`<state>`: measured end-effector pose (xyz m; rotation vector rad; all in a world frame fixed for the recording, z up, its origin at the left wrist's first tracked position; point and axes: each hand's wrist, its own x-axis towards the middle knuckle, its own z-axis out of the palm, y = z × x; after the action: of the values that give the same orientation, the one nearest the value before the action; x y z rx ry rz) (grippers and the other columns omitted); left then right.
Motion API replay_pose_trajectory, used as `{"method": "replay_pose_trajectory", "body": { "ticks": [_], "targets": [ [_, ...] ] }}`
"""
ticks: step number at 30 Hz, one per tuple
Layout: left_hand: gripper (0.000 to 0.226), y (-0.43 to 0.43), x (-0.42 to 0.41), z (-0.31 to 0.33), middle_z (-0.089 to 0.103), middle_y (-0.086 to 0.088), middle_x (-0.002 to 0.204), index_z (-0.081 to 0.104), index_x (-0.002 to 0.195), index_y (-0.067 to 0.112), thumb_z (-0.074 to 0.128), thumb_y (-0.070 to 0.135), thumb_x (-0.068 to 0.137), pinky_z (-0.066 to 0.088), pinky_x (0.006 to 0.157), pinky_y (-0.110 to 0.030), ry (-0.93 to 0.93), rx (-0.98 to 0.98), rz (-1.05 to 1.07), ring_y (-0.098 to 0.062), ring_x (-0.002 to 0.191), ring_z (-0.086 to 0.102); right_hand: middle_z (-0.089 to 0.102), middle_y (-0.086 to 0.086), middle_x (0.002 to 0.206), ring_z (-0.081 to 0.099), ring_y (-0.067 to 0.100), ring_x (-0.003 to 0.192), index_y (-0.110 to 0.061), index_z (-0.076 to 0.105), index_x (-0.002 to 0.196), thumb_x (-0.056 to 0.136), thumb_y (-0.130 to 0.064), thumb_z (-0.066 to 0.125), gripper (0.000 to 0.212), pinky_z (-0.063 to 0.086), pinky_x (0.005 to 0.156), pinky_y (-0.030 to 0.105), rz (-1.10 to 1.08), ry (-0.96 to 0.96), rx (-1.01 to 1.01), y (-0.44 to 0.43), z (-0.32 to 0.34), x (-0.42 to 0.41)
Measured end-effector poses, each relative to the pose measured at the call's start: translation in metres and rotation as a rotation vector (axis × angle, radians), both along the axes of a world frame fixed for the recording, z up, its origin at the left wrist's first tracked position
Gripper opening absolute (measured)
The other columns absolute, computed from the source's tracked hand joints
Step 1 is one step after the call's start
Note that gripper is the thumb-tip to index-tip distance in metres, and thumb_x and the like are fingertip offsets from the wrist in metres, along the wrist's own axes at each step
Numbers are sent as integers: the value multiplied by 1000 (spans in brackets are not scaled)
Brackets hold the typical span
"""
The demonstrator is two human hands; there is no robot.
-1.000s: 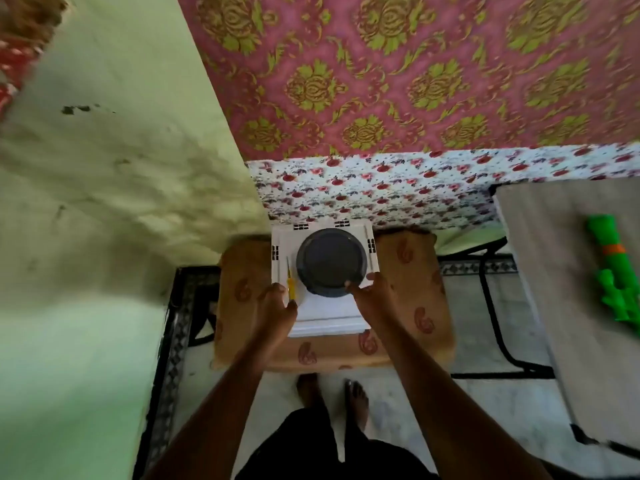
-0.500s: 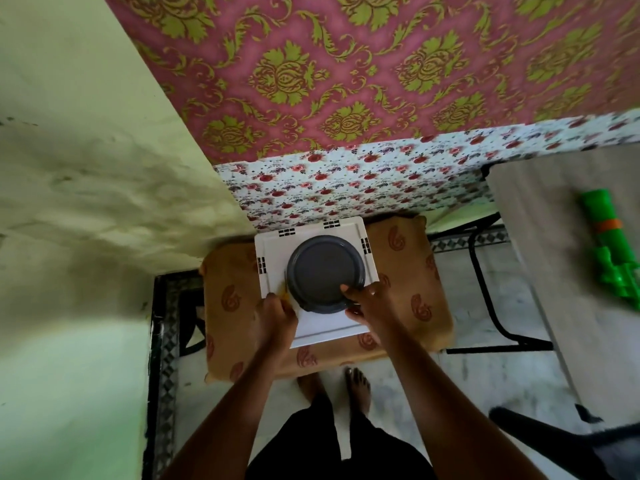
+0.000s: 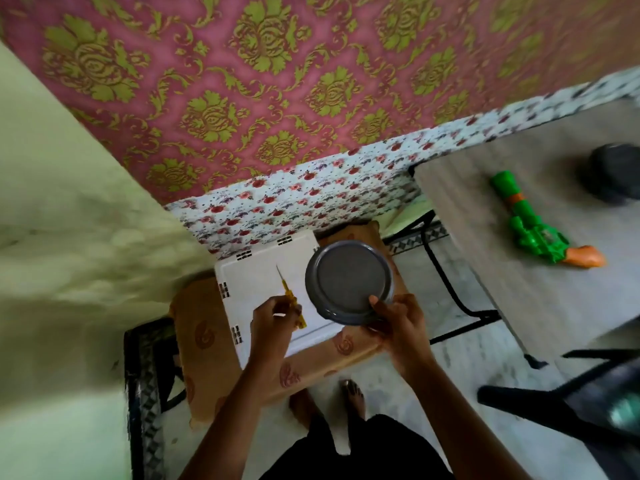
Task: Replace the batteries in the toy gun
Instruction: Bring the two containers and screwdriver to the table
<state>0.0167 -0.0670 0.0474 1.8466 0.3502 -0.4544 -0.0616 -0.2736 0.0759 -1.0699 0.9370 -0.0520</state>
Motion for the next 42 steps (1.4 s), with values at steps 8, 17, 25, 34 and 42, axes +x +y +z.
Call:
{"method": "replay_pose_trajectory", "body": {
  "ticks": [8, 17, 25, 34, 42],
  "targets": [
    [4, -98, -29, 58, 76, -5, 77, 76, 83, 14, 72, 16, 83, 61, 85, -52, -9, -150, -190, -32, 82, 73, 78, 20, 103, 77, 40, 93, -23, 63, 115, 86, -15, 80, 33, 61, 87, 55, -218, -94, -27, -80, 52, -62],
    [14, -252, -94, 83, 68, -5, 72, 68, 86, 11, 70, -2, 91, 61, 67, -32, 49, -226, -204, -20, 70, 64, 78, 20, 92, 76, 40, 94, -2, 65, 126, 83, -17, 83, 48, 62, 80, 47, -359, -121, -34, -211, 58, -128],
    [14, -380, -154, 79, 63, -9, 69, 62, 88, 5, 65, -7, 94, 53, 52, -25, 125, -274, -114, -9, 51, 61, 75, 20, 82, 76, 34, 81, 8, 69, 105, 86, -17, 81, 33, 63, 86, 49, -307, -107, -54, -328, 62, -172],
    [8, -437, -129, 66, 67, -8, 75, 70, 93, 8, 71, 0, 92, 55, 57, -26, 60, -238, -180, -15, 65, 63, 78, 22, 91, 78, 36, 89, 7, 68, 114, 87, -18, 80, 39, 63, 85, 44, -351, -95, -2, -386, 53, -160],
    [6, -477, -90, 57, 69, -17, 82, 69, 97, 3, 71, 0, 92, 58, 58, -26, 139, -266, -240, -28, 75, 68, 79, 16, 92, 78, 35, 92, -2, 71, 108, 87, -18, 79, 28, 61, 91, 49, -378, -43, -45, -428, 69, -122]
  ]
}}
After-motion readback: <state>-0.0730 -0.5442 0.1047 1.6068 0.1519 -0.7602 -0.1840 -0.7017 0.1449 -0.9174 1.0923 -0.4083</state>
